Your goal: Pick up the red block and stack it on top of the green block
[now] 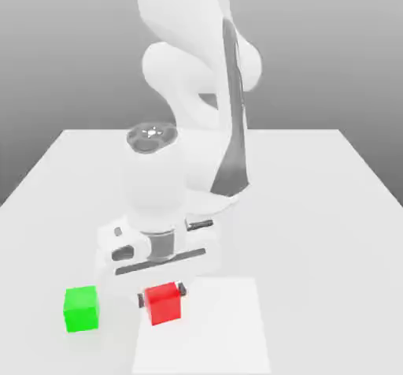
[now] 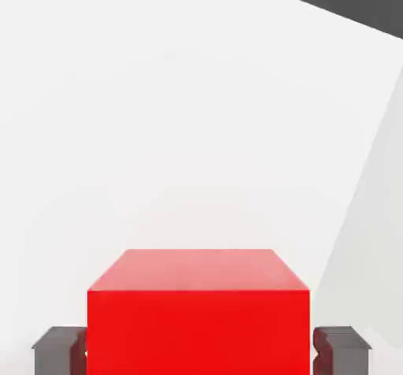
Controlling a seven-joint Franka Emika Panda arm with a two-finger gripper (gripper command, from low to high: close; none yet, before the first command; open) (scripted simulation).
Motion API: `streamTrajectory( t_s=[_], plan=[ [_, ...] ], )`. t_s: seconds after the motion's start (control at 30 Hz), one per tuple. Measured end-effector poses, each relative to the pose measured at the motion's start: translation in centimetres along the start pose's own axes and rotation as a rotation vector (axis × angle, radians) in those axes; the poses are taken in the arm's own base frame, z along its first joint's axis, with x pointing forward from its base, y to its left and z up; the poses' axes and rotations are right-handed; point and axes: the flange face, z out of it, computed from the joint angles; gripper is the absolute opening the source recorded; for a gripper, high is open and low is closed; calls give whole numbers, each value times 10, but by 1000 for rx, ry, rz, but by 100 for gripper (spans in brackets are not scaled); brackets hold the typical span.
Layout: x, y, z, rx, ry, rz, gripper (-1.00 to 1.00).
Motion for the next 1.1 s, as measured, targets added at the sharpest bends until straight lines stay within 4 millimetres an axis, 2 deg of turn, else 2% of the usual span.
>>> streamTrajectory(
  t_s=[0.1,0.33,1.1],
  plan=[
    [0,0,2,0,0,0,-100],
    [1,4,-55,1,-1,-2,-100],
    [52,108,-91,0,-2,-246,-100]
  ],
)
